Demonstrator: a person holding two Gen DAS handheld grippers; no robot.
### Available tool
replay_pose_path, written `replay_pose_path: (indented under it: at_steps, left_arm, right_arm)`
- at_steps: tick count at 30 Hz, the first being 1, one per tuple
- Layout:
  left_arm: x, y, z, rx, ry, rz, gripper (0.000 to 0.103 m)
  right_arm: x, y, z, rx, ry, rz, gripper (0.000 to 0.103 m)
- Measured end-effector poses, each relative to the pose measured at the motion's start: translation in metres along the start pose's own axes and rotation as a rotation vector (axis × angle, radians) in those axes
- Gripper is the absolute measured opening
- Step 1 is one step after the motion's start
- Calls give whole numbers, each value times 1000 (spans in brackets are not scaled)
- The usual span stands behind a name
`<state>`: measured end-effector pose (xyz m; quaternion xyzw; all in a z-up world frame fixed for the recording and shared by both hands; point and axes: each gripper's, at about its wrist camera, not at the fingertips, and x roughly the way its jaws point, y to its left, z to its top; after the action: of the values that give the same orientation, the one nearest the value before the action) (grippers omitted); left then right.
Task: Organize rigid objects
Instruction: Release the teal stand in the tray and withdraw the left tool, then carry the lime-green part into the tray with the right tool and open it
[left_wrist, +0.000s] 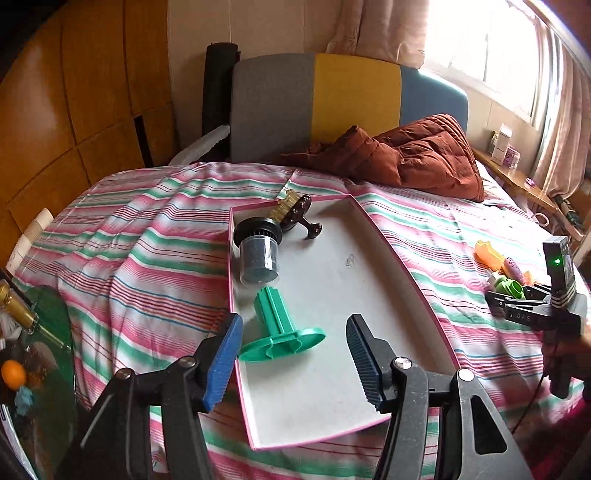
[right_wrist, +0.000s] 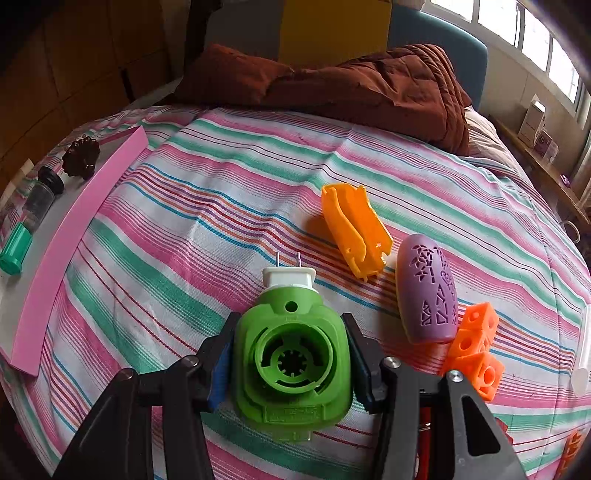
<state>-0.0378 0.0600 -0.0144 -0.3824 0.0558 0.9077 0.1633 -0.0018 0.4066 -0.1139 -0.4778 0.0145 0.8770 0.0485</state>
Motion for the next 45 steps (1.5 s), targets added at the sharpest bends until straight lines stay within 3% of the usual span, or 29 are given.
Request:
replay_pose_path:
  at_steps: [12, 19, 31, 38, 45]
  left_arm:
    - [-2, 7, -12, -25, 22, -20, 62]
    - [0, 15, -19, -27, 32, -20, 62]
    - [-2, 37, -32, -77, 38, -18, 62]
    - [-4, 50, -37, -98, 41, 5, 62]
    - [-3, 50, -40, -95, 48, 9, 62]
  right_arm:
    - [1, 2, 0, 8, 7, -21, 52]
    - [1, 5, 3, 120, 47, -78, 52]
    - [-5, 14, -2, 225, 21, -165, 52]
    - [-9, 21, 4, 264, 19, -97, 52]
    - [-38, 58, 26, 200, -79, -2, 52]
